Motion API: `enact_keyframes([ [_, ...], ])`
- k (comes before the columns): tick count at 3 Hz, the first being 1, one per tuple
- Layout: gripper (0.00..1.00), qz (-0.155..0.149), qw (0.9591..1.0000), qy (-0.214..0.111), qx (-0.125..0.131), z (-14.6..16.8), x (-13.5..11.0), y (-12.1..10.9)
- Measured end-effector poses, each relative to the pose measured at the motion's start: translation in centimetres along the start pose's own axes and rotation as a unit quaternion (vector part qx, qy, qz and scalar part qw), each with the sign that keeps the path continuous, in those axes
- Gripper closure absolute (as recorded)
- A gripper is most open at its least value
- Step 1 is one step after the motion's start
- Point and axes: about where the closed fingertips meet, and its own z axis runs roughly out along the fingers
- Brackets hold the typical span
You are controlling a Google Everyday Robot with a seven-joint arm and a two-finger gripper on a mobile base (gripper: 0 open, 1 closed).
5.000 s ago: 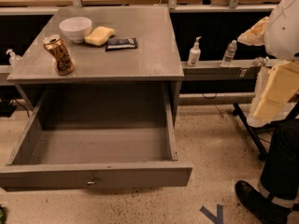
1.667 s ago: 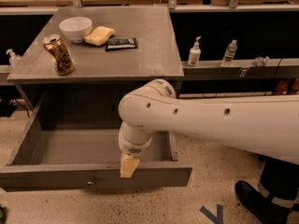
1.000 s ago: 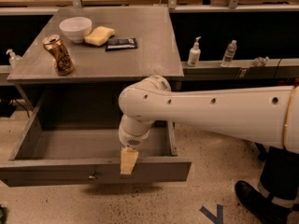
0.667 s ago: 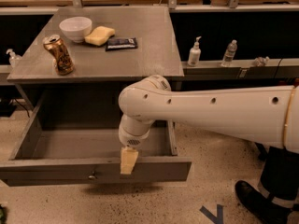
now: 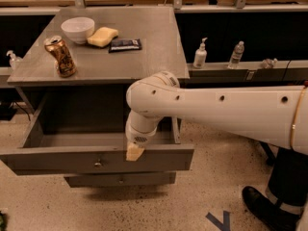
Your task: Close top drawer
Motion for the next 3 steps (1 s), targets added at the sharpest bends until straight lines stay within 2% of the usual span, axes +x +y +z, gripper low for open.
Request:
enact_keyframes([
  [1, 0.74, 0.01, 0.9998, 0.003, 0.016, -1.2, 0.5, -2.4],
  [2, 0.7, 0.01, 0.9998, 0.003, 0.016, -1.2, 0.5, -2.4],
  [3, 0.57, 0.016, 0.9995, 0.005, 0.027, -1.8, 0.5, -4.3],
])
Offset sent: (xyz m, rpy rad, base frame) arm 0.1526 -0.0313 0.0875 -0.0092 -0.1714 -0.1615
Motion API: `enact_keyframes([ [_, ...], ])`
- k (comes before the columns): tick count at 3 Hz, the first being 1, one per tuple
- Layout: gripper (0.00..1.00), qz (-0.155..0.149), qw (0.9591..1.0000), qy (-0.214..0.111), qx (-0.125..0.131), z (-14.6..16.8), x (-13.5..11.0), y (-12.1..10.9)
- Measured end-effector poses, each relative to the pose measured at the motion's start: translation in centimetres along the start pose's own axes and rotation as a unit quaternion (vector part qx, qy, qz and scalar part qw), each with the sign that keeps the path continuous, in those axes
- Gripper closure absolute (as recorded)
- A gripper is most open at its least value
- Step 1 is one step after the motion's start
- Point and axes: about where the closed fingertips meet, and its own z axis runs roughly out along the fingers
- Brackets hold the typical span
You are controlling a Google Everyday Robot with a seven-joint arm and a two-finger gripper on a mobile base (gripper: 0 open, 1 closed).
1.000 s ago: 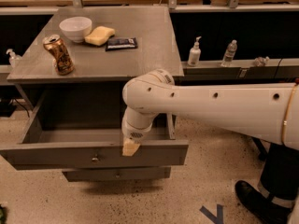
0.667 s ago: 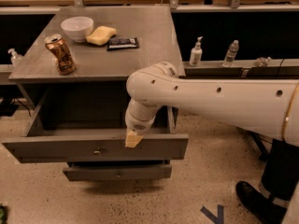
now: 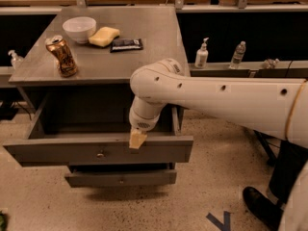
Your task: Close top drawer
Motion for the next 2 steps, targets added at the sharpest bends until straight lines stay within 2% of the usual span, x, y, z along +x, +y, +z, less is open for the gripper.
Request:
enact_keyframes([
  [1, 0.45, 0.006, 0.9999, 0.001, 0.012, -0.63, -0.11, -2.18],
  [2, 0.22, 0.008, 0.9998, 0.0, 0.016, -0.84, -0.15, -2.81],
])
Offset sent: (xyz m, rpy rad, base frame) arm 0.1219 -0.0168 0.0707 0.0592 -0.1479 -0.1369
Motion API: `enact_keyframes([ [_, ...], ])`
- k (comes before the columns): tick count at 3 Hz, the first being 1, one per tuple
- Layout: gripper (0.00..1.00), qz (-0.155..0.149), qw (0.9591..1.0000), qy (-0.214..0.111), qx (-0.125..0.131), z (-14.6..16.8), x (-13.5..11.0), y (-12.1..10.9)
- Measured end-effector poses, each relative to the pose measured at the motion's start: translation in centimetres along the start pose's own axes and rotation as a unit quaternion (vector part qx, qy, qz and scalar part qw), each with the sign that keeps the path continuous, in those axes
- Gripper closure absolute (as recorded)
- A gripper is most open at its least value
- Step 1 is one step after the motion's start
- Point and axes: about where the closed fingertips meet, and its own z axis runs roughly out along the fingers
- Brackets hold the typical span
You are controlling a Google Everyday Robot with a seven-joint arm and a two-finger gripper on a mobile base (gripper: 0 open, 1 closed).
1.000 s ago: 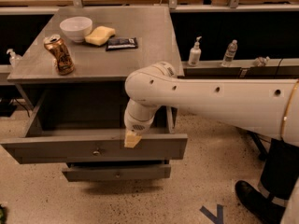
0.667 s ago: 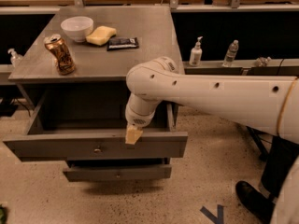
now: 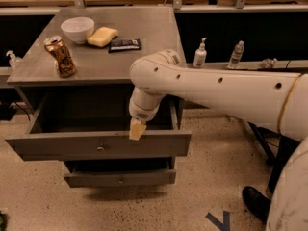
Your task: Close top drawer
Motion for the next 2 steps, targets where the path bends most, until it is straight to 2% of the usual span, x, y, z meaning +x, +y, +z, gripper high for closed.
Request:
enact_keyframes([
  [1, 0.2, 0.019, 0.9992, -0.025, 0.023, -1.8, 0.3, -2.0],
  [2, 0.38, 0.039, 0.9956, -0.07, 0.048, -4.7, 0.5, -1.9],
])
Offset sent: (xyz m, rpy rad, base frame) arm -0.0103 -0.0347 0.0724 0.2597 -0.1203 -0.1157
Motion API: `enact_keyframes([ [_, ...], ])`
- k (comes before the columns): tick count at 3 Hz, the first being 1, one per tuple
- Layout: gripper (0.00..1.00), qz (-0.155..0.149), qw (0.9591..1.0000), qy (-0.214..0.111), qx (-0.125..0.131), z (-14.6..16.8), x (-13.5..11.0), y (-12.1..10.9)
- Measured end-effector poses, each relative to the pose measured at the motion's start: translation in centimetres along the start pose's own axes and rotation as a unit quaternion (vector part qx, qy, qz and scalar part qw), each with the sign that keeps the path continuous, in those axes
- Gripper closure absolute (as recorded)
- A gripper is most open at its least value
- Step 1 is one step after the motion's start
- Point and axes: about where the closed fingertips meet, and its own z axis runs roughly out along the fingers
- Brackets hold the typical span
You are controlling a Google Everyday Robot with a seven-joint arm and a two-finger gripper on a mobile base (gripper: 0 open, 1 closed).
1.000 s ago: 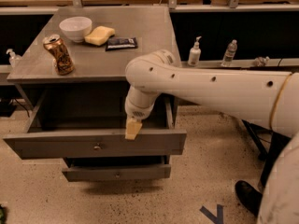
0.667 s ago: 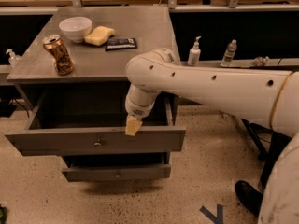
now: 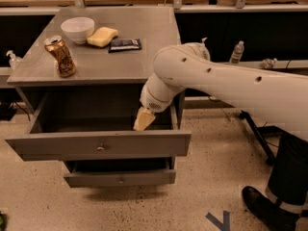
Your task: Close top drawer
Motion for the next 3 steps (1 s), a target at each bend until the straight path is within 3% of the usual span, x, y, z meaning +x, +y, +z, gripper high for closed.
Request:
enact_keyframes([
  [1, 0.61, 0.012, 0.9991, -0.041, 0.002, -1.9, -0.1, 2.4],
  [2, 0.85, 0.028, 0.995, -0.094, -0.015, -1.8, -1.0, 6.4],
  [3, 1.0, 0.035, 0.9893, -0.139, -0.027, -0.5, -1.8, 9.8],
])
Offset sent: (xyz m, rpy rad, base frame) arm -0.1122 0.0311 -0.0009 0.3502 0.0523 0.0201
